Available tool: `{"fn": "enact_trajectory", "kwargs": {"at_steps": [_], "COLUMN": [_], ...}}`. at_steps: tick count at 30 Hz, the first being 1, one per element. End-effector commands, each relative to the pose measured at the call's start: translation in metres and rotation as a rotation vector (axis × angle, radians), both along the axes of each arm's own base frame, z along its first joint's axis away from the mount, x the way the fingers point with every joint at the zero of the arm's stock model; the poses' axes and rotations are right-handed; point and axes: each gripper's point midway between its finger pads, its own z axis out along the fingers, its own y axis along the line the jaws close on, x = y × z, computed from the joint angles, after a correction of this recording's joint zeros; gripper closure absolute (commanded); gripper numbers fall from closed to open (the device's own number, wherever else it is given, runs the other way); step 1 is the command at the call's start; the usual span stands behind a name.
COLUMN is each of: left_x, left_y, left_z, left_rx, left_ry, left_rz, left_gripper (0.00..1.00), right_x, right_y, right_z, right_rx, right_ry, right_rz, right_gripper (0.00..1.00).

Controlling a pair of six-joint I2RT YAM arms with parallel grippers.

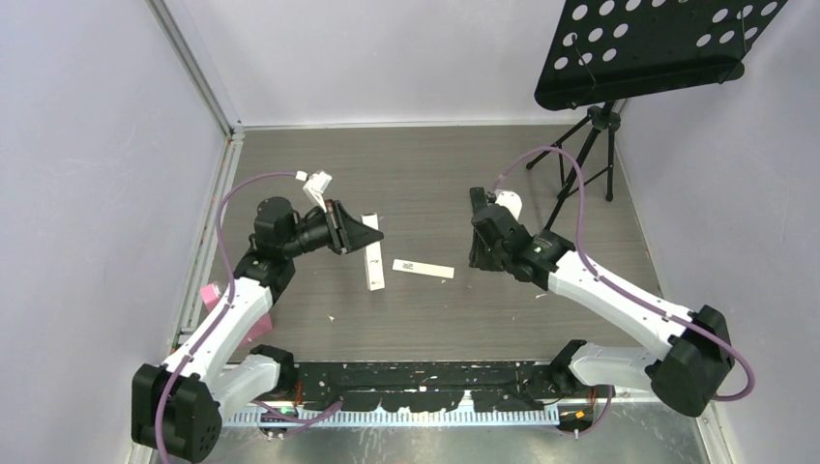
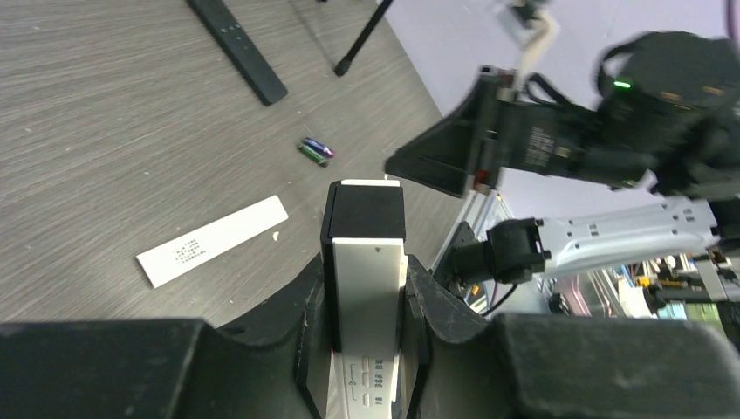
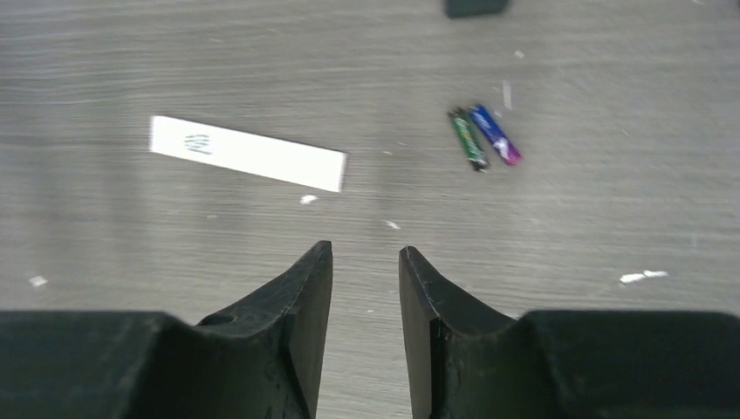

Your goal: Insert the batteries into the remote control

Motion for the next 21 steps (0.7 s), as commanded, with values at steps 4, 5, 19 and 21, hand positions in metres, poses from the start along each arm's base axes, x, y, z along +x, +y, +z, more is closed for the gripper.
{"fn": "enact_trajectory", "kwargs": {"at_steps": [4,5,19,21], "left_x": [-0.020,-0.020,-0.026,-0.026], "left_y": [-0.005,-0.005,-0.013,-0.013], "left_z": [0.030,0.032,0.027,0.026], "left_rx": [-0.053,-0.058,-0.142,-0.144], "left_ry": [-0.149,-0.154,-0.089,-0.084], "left_rz": [-0.105,-0.106,-0.173,-0.173], "left_gripper": [1.00,1.00,1.00,1.00], "right_x": [0.003,0.005,0.046,0.051], "right_y": [-0.044,-0.046,-0.060,-0.062], "right_z": [-0.061,-0.067,-0.104,-0.101], "right_rx": [-0.190,-0.208,-0.263,-0.240], "right_ry": [0.144,0.152,0.158,0.143], "right_rz": [-0.097,-0.094,-0.134,-0.157], "right_gripper": [0.57,0.57,0.59,0.59]}}
